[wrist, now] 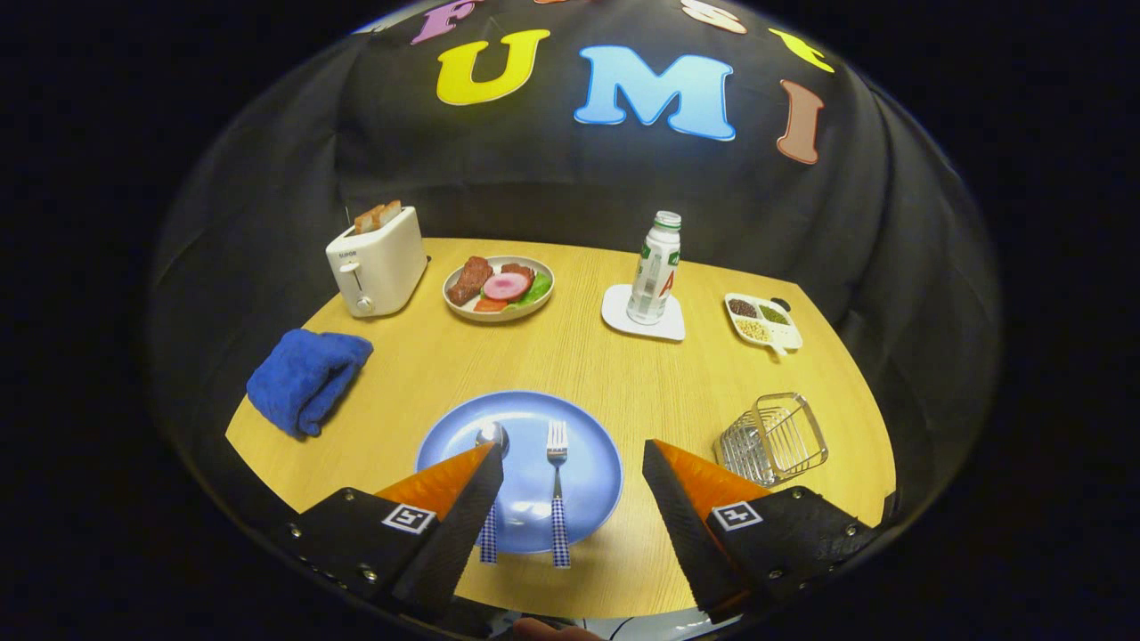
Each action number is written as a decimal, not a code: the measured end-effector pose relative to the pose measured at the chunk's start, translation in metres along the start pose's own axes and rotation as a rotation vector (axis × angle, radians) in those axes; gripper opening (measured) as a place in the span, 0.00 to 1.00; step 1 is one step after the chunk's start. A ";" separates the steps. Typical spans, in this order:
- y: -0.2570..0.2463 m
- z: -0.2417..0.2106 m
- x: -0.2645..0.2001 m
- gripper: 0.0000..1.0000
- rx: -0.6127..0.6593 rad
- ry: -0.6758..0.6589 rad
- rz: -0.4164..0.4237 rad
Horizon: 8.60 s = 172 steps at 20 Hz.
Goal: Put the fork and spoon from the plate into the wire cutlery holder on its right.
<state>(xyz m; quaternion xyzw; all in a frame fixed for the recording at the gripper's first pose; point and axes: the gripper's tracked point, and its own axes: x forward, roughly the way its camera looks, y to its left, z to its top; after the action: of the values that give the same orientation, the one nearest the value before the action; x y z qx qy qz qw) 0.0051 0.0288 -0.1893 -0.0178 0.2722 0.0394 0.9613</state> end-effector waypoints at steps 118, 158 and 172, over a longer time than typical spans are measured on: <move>-0.194 0.002 -0.044 0.27 -0.104 0.843 0.056; 0.072 -0.070 0.023 0.26 -0.098 0.790 0.267; 0.072 -0.086 0.043 0.26 -0.080 0.839 0.243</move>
<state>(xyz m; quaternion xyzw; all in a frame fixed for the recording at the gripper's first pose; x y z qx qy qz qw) -0.0091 0.0990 -0.2861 -0.0375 0.6376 0.1522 0.7543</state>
